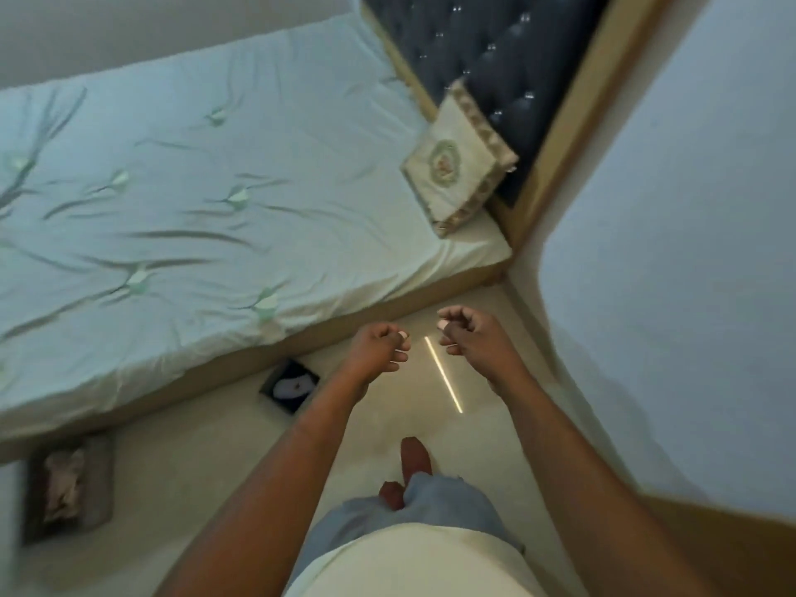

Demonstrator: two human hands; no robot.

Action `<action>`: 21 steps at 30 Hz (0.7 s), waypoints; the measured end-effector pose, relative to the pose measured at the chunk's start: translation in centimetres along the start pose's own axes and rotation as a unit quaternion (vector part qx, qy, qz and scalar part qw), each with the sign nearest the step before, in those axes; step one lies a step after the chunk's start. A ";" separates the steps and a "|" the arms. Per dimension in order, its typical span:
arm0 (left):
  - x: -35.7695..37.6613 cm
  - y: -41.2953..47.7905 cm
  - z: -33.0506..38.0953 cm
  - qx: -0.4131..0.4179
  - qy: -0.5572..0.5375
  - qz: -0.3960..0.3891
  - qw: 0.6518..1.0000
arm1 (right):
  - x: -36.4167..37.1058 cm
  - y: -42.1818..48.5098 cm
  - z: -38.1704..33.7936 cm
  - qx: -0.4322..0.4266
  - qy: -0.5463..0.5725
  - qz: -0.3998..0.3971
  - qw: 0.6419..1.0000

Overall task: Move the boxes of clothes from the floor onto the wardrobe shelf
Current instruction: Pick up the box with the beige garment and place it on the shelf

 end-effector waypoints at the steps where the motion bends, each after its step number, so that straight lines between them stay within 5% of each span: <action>1: -1.3 -0.1 -0.2 -0.003 -0.004 0.012 1.000 | 1.0 1.0 -0.4 -0.001 -0.009 -0.015 1.000; 10: -17.0 -8.2 -7.3 -0.013 -0.185 0.202 0.962 | 20.6 7.4 -6.1 -0.025 -0.143 -0.247 0.958; 21: -35.0 -23.9 -23.0 -0.013 -0.291 0.341 0.893 | 51.8 3.8 -8.3 -0.072 -0.262 -0.402 0.875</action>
Point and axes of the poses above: each hand's wrist, its own y-axis towards the middle knuckle, its own x-axis out of the palm, z = x × y, the point moved 7 cm from there along y, towards the middle knuckle, and after that the axes turned 10 degrees about -z, right-handed, at the moved point
